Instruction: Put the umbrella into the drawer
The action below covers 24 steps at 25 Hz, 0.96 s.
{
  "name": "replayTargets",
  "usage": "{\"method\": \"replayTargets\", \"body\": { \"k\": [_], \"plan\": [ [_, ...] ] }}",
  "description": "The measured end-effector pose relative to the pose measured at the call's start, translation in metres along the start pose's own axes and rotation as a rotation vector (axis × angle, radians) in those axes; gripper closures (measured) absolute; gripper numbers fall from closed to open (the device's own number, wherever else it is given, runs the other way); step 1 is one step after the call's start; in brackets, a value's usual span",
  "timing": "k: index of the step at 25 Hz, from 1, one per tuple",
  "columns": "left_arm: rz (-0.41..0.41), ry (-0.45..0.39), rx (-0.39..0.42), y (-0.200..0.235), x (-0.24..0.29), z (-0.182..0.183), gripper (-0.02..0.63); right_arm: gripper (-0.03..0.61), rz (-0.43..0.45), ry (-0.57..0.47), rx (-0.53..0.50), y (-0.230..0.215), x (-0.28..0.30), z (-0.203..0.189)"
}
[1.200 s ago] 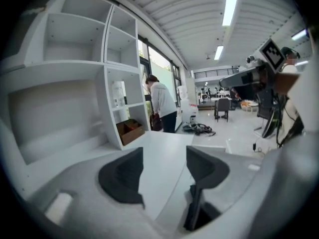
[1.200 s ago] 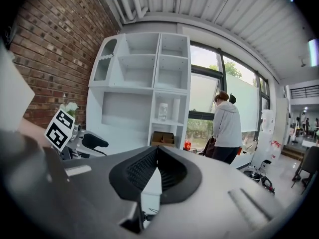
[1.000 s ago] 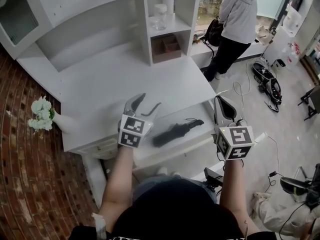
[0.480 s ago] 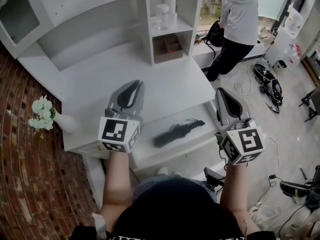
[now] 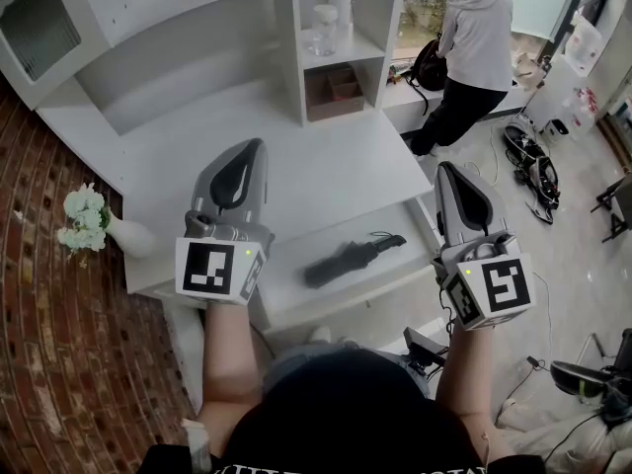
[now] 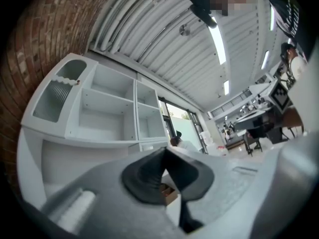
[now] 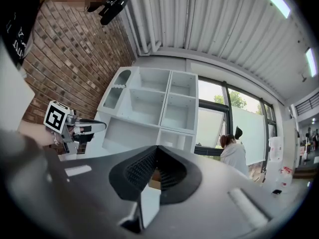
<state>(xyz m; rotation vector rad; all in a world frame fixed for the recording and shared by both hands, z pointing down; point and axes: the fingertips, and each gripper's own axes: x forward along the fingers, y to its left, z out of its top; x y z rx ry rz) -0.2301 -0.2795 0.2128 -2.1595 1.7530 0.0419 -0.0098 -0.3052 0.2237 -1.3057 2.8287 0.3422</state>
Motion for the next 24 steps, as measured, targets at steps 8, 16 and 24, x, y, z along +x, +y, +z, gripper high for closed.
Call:
{"method": "replayTargets", "body": {
  "k": [8, 16, 24],
  "plan": [
    [0.048, -0.025, 0.025, 0.014, -0.013, 0.014, 0.617, 0.575, -0.047, -0.020, -0.045, -0.005, -0.007, 0.007],
    [0.060, -0.016, 0.034, 0.016, -0.016, 0.015, 0.617, 0.575, -0.097, -0.023, -0.071, -0.009, -0.011, 0.010],
    [0.065, 0.019, 0.074, 0.015, -0.013, 0.008, 0.618, 0.575, -0.130, -0.052, -0.106, -0.016, -0.015, 0.016]
  ]
}}
